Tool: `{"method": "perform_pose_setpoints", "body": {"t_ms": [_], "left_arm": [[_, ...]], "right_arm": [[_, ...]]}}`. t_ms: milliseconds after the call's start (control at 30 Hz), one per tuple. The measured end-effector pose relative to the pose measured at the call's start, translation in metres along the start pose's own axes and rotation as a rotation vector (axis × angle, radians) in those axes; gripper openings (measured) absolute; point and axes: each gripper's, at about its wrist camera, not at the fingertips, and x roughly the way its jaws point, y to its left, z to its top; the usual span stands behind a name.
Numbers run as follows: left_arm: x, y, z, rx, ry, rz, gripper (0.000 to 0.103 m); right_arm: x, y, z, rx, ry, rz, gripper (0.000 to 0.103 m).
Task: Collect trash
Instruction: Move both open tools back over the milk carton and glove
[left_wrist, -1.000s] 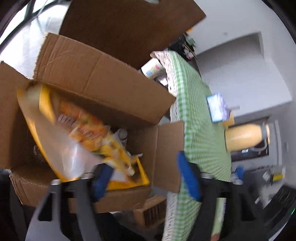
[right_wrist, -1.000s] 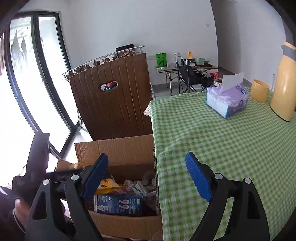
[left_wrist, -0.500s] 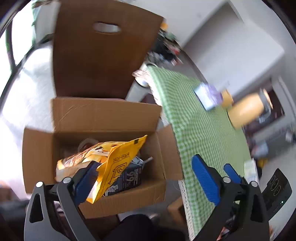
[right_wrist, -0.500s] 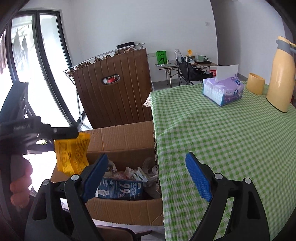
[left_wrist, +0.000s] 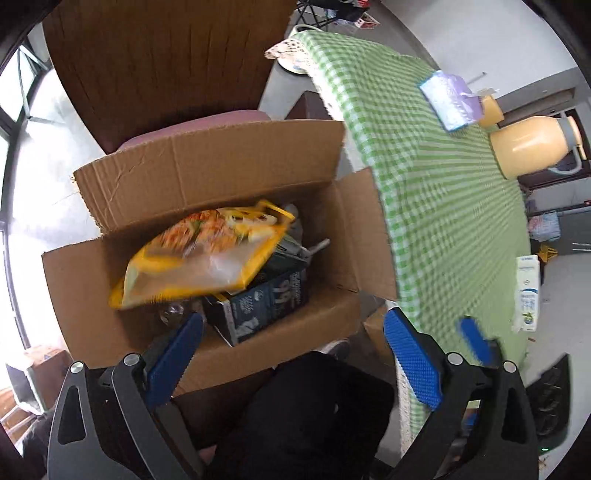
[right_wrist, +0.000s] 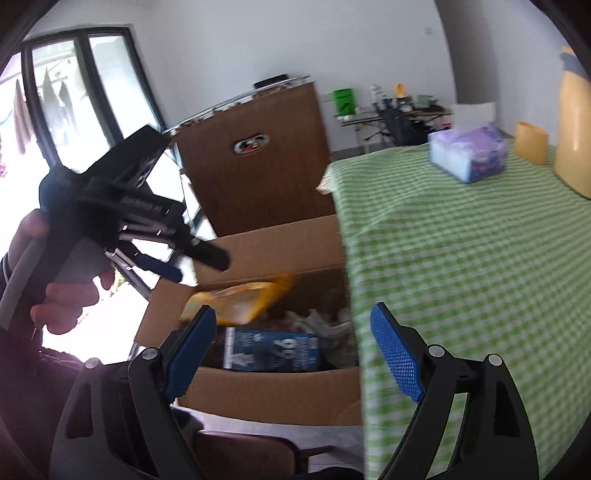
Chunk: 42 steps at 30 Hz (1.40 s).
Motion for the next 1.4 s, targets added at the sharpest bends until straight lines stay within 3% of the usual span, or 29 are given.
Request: {"method": "perform_pose_setpoints", "body": {"t_ms": [267, 467, 533, 633, 733, 833, 1000, 1133, 1167, 1233, 1300, 1400], "left_arm": [[-0.040, -0.020, -0.023, 0.095, -0.120, 0.025, 0.095], [-0.061, -0.041, -0.045, 0.140, -0.235, 0.056, 0.095], [-0.068, -0.061, -0.062, 0.188, -0.363, 0.146, 0.095], [-0.067, -0.094, -0.082, 0.262, -0.523, 0.199, 0.095], [-0.054, -0.138, -0.101, 0.317, -0.645, 0.138, 0.095], [-0.030, -0.199, -0.122, 0.443, -0.743, -0.001, 0.095], [0.034, -0.308, -0.148, 0.702, -0.649, -0.188, 0.095], [0.097, -0.419, -0.169, 0.891, -0.518, -0.280, 0.095], [0.112, -0.445, -0.173, 0.920, -0.489, -0.281, 0.095], [0.145, -0.499, -0.180, 0.979, -0.448, -0.203, 0.095], [0.175, -0.542, -0.183, 1.020, -0.414, -0.159, 0.095], [0.208, -0.583, -0.185, 0.998, -0.360, -0.120, 0.095]], "right_arm": [[0.003, -0.004, 0.006, 0.041, -0.002, -0.008, 0.082], [-0.042, -0.026, 0.011, 0.048, -0.084, -0.100, 0.082], [-0.071, -0.043, 0.007, 0.044, -0.136, -0.202, 0.082], [-0.111, -0.075, -0.002, 0.049, -0.185, -0.347, 0.082], [-0.160, -0.126, -0.024, 0.107, -0.208, -0.509, 0.082], [-0.215, -0.180, -0.055, 0.211, -0.223, -0.641, 0.082], [-0.312, -0.252, -0.111, 0.388, -0.277, -0.822, 0.082], [-0.375, -0.290, -0.147, 0.495, -0.316, -0.919, 0.082], [-0.386, -0.297, -0.151, 0.510, -0.322, -0.928, 0.082], [-0.413, -0.315, -0.158, 0.544, -0.342, -0.939, 0.082], [-0.429, -0.335, -0.157, 0.566, -0.358, -0.887, 0.082], [-0.445, -0.377, -0.155, 0.611, -0.360, -0.851, 0.082]]}}
